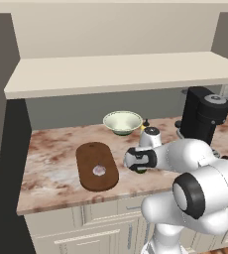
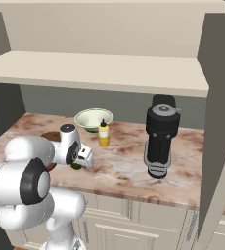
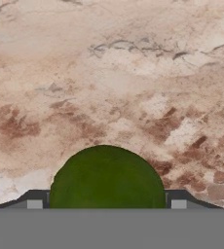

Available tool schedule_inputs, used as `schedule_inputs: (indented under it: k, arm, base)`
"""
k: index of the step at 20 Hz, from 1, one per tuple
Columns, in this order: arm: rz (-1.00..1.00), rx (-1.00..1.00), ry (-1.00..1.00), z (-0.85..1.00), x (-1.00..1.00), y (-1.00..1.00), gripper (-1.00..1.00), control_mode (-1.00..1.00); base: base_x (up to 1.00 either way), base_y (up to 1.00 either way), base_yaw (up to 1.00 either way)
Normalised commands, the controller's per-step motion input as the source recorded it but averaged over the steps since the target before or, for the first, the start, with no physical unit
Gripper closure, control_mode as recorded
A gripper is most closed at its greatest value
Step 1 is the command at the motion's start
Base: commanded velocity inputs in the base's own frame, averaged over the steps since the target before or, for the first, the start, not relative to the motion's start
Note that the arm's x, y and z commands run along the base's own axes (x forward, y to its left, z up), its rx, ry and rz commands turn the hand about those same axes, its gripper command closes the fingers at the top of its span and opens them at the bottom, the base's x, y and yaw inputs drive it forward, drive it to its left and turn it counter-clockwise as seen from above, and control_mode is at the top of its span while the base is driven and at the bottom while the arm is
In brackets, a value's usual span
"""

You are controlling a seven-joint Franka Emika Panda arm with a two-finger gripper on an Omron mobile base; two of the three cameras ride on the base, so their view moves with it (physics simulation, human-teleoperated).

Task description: Open the cabinet. Place the bowl and condiment on the counter. Then place the lime and garlic on the cutting board.

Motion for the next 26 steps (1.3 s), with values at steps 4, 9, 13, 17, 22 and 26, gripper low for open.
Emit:
schedule_inputs:
  k: [4,9,13,17,22,26]
  arm:
    - [0.0,0.0,0.0,-0.08,0.02,0.0,1.0,-1.0]
    - [0.0,0.0,0.0,-0.02,-0.05,0.0,1.0,-1.0]
    - [0.0,0.0,-0.04,0.2,-0.25,0.12,1.0,-1.0]
    - [0.0,0.0,-0.02,0.32,-0.19,0.21,1.0,-1.0]
    - [0.0,0.0,0.0,0.33,-0.12,0.34,1.0,-1.0]
    - [0.0,0.0,0.0,0.27,0.0,0.38,1.0,-1.0]
  base:
    - [0.0,0.0,0.0]
    - [0.0,0.0,0.0]
    - [0.0,0.0,0.0]
    - [0.0,0.0,0.0]
    - [0.0,0.0,0.0]
    - [0.0,0.0,0.0]
